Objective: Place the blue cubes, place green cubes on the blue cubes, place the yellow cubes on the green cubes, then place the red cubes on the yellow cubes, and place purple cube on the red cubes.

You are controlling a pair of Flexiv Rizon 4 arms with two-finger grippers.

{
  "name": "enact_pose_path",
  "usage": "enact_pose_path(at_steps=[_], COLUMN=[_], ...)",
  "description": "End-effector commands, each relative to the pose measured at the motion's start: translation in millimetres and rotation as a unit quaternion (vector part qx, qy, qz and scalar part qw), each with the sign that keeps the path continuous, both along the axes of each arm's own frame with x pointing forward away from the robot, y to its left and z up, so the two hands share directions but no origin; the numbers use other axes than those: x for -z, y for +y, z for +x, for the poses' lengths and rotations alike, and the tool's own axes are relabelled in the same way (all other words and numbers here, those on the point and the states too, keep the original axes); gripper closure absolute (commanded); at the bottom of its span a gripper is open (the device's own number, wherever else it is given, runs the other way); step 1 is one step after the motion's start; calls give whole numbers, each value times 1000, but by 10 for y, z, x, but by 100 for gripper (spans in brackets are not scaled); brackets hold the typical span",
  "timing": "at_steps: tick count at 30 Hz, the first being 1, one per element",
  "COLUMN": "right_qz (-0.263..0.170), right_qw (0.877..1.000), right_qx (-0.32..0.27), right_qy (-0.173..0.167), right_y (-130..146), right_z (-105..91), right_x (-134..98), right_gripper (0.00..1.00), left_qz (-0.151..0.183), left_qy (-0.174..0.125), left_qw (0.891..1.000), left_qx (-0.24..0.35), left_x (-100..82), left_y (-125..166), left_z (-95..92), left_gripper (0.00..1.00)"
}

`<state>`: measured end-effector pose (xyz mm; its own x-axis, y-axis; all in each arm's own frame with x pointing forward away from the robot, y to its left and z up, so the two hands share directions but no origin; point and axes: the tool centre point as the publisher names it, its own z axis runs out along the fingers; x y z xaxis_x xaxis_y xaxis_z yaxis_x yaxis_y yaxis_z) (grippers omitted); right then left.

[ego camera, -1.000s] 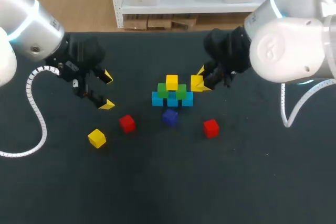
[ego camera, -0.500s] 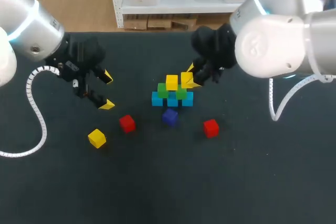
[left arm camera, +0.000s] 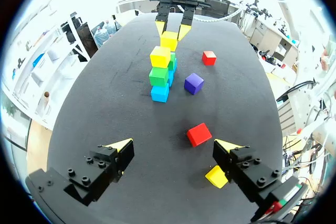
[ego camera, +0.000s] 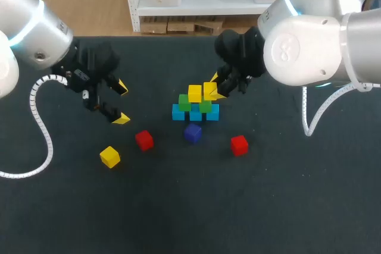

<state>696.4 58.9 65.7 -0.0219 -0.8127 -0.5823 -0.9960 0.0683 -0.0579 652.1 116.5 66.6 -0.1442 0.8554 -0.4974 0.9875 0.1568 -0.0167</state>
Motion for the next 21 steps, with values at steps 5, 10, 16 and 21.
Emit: enact_pose_path(at_steps=[5,10,16,21], right_qz=[13,16,18,20], right_qw=[1000,1000,1000,1000], right_qx=[5,6,7,7], right_qy=[10,13,17,18], right_y=[-10,-12,-15,3], right_z=[45,47,53,49], right_x=[31,43,70,71], right_gripper=[100,100,100,100], left_qz=[-3,-3,-3,-3], left_qy=[-1,-1,-1,-1], left_qw=[1000,1000,1000,1000], left_qx=[2,2,2,2], left_x=[11,11,11,11], left_y=[17,17,17,17], left_z=[-3,-3,-3,-3], left_gripper=[0,0,0,0])
